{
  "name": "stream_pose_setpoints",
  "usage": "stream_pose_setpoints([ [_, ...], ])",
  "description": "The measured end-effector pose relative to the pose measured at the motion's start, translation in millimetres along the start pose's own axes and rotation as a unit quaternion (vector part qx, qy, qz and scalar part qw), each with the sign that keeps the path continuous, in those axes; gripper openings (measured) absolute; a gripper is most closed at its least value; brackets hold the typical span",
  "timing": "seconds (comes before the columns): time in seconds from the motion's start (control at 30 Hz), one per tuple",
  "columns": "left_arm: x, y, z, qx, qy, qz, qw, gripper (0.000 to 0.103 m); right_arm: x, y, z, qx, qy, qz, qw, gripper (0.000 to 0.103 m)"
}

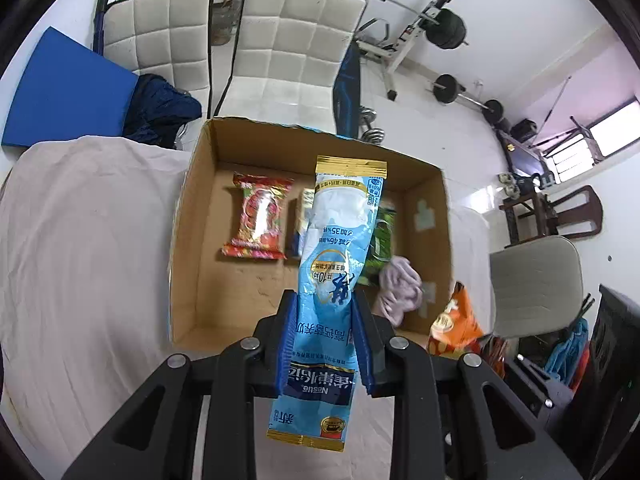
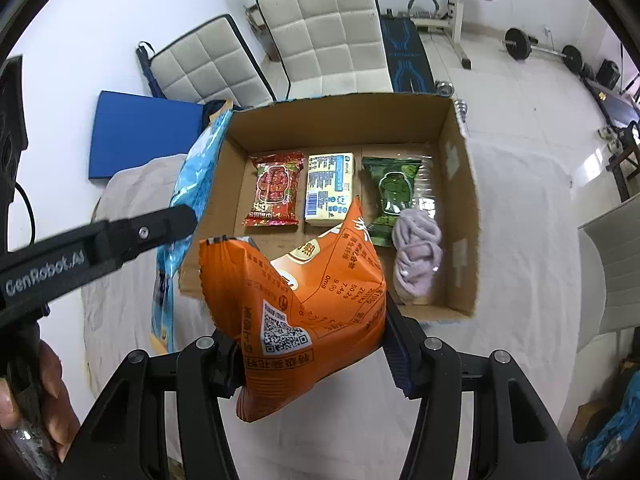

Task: Organize soft objects
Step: 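Carry the blue pack and orange bag into the box and release both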

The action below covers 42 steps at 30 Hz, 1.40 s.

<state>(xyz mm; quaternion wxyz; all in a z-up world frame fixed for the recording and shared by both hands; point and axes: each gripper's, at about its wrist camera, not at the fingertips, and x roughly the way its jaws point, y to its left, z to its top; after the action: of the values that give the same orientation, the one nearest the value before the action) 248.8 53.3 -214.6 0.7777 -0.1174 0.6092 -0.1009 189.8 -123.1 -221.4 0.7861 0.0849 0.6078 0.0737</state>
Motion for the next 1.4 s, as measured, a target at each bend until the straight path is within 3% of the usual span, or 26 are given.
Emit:
stream_pose_setpoints([
  [0.27,65.6,20.2,18.9,-0.024,0.060,0.019,0.9977,0.024,77.5,-3.0,26.9,0.021,0.043,-0.021,0.999,0.059],
  [0.57,105.6,28.1,22.7,-0.017,0.084,0.035,0.9957,0.024,130.0,-8.5,31.8,0.032,0.066,-0.051,0.996,0.059],
  [0.77,109.0,21.1,24.8,0.019,0.083,0.096,0.9918,0.028,142.9,-9.6,32.7,0.029,0.078,-0.072,0.994,0.065],
  [0.8,107.2,20.5,24.5,0.022,0.078,0.102,0.9915,0.031,144.0,-9.5,33.0,0.028,0.078,-0.079,0.993,0.072],
  [0.9,104.1,22.8,23.4,0.020,0.071,0.105,0.9917,0.036,141.5,-9.9,32.5,0.028,0.071,-0.082,0.994,0.079],
  [1.23,87.9,28.7,14.4,0.023,0.039,0.117,0.9921,0.062,131.9,-21.3,33.2,0.030,0.066,-0.107,0.992,0.086],
  [1.33,84.5,29.1,11.4,0.024,0.032,0.120,0.9920,0.073,126.7,-30.0,32.2,0.036,0.065,-0.111,0.991,0.086],
  [1.4,83.8,29.8,9.9,0.023,0.029,0.125,0.9914,0.090,125.2,-33.5,30.8,0.038,0.065,-0.114,0.991,0.093],
])
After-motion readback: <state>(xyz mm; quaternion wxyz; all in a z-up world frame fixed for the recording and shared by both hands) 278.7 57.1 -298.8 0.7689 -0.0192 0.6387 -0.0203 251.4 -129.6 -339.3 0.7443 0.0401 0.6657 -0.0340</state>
